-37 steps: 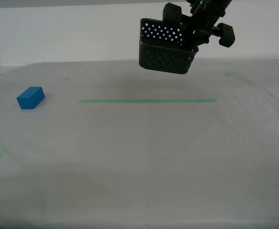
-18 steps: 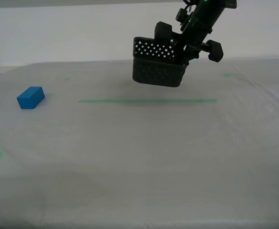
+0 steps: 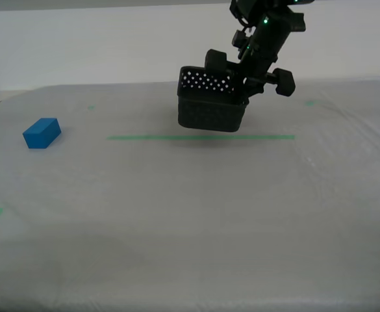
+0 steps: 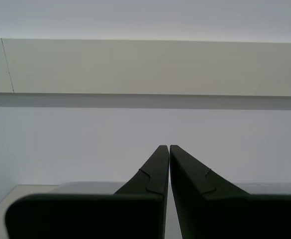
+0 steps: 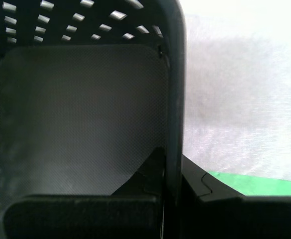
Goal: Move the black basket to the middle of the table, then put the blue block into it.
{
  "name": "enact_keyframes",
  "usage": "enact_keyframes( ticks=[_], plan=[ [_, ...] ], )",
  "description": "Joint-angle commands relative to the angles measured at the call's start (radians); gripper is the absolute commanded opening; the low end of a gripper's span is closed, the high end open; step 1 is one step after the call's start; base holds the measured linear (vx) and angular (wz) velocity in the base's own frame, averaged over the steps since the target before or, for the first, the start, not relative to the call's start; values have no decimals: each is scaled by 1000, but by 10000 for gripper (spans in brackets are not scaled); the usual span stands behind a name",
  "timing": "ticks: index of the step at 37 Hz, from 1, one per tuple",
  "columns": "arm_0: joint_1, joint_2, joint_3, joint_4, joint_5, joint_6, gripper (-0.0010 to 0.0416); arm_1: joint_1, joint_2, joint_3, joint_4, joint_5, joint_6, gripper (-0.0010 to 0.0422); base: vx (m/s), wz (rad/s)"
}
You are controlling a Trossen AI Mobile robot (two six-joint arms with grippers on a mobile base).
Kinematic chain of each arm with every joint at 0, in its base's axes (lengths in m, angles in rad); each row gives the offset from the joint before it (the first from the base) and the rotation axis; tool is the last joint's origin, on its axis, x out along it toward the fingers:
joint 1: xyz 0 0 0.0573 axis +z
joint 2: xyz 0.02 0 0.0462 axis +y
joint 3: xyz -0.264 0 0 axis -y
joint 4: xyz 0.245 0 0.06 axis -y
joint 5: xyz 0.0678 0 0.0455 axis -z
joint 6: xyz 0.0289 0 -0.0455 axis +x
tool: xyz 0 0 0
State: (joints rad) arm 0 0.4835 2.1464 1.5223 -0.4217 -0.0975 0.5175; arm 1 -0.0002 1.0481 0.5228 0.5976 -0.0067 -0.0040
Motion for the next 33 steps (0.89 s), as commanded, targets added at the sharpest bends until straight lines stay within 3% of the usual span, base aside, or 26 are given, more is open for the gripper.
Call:
enact_keyframes(
  ticks=[1, 9, 21, 33],
  plan=[
    [4, 42, 30, -2, 0, 2, -1, 0, 0, 0, 3, -1, 2, 0, 0, 0],
    [8, 107, 73, -18, 2, -1, -1, 0, 0, 0, 3, -1, 2, 0, 0, 0],
    [9, 138, 53, -18, 48, -23, 0, 0, 0, 0, 2, 0, 2, 0, 0, 0],
    [9, 138, 51, -12, 39, -31, 0, 0, 0, 0, 2, -1, 2, 0, 0, 0]
  ],
)
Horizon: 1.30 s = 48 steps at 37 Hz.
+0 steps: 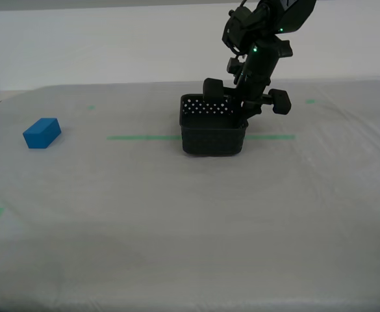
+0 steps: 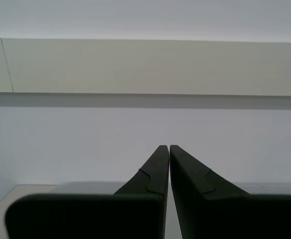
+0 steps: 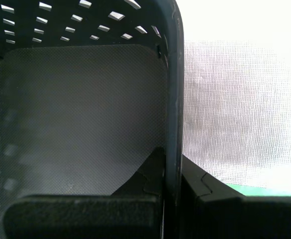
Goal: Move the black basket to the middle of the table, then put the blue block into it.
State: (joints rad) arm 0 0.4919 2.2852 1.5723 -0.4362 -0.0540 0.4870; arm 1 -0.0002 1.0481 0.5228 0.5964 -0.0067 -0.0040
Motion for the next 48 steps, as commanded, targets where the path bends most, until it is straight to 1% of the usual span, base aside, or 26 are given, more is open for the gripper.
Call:
enact_keyframes(
  ticks=[1, 11, 15, 25, 32, 35, 48],
  plan=[
    [1, -1, 1, 2, -8, -2, 0, 0, 0, 0, 3, -1, 2, 0, 0, 0],
    [1, -1, 0, 2, -8, -2, 0, 0, 0, 0, 3, -1, 2, 0, 0, 0],
    [1, -1, 0, 3, -8, -19, 0, 0, 0, 0, 3, 0, 2, 0, 0, 0],
    [3, -1, 0, 3, -8, -18, 0, 0, 0, 0, 3, -1, 2, 0, 0, 0],
    [5, -1, 0, -20, -8, -19, 0, 0, 0, 0, 3, -1, 2, 0, 0, 0],
    [6, -1, 0, -22, -8, -27, 0, 0, 0, 0, 3, -1, 2, 0, 0, 0],
    [6, -1, 0, -21, -7, -35, 3, 0, 0, 0, 3, -1, 2, 0, 0, 0]
  ],
)
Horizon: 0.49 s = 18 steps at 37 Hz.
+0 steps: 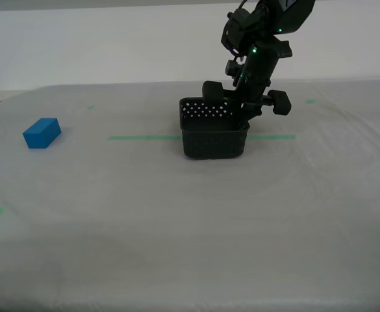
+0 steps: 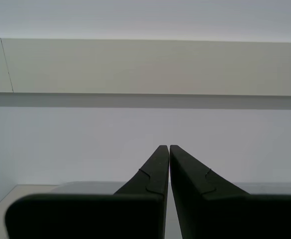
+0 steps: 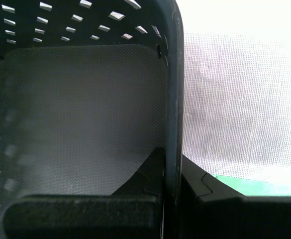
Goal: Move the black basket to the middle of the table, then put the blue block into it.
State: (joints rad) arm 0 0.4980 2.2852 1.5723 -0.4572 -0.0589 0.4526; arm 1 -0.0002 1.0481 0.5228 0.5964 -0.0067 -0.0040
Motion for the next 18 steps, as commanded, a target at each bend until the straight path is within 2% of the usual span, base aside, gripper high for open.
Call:
enact_keyframes(
  ticks=[1, 15, 18],
  plan=[
    [0, -1, 0, -1, -2, 0, 5, 0, 0, 0, 3, 0, 2, 0, 0, 0],
    [1, -1, 0, -2, 1, 6, 94, 0, 0, 1, 3, -1, 2, 0, 0, 0],
    [2, -3, 0, -4, -20, 15, 117, 0, 0, 0, 3, -1, 2, 0, 0, 0]
  ],
)
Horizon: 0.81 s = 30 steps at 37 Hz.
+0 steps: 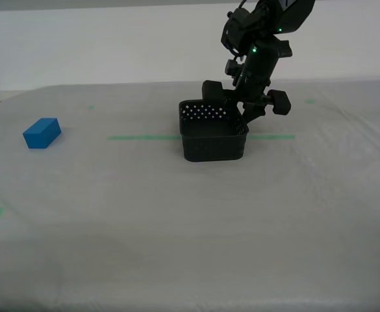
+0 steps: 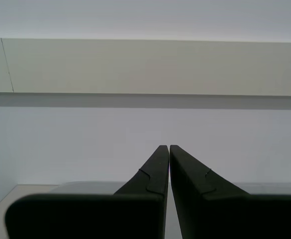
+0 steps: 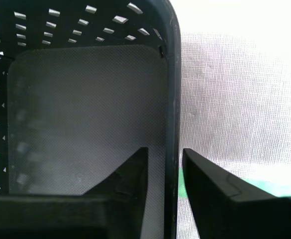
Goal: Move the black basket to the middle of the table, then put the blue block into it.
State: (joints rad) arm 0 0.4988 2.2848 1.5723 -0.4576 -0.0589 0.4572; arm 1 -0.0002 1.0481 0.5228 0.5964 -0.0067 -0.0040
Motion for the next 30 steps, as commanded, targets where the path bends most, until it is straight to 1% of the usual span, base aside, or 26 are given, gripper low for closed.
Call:
enact_keyframes(
  ticks=[1, 4, 13, 21, 27, 28, 30],
  plan=[
    [1, -3, 0, -4, -31, 10, 126, 0, 0, 0, 3, -1, 2, 0, 0, 0],
    [1, -8, 0, -7, -42, 10, 154, 0, 0, 0, 3, -1, 2, 0, 0, 0],
    [1, -28, 0, -7, -42, 11, 262, 0, 0, 0, 3, 0, 2, 0, 0, 0],
    [1, -58, 1, -16, -42, 0, 353, 0, 0, 0, 3, -1, 2, 0, 0, 0],
    [1, -100, 1, -22, -42, -13, 400, 0, 0, 0, 3, -1, 2, 0, 0, 0],
    [0, -109, 1, -23, -42, -13, 404, 0, 0, 0, 3, 0, 2, 0, 0, 0],
    [0, -128, 1, -25, -42, -20, 397, 0, 0, 0, 3, 0, 2, 0, 0, 0]
  ],
)
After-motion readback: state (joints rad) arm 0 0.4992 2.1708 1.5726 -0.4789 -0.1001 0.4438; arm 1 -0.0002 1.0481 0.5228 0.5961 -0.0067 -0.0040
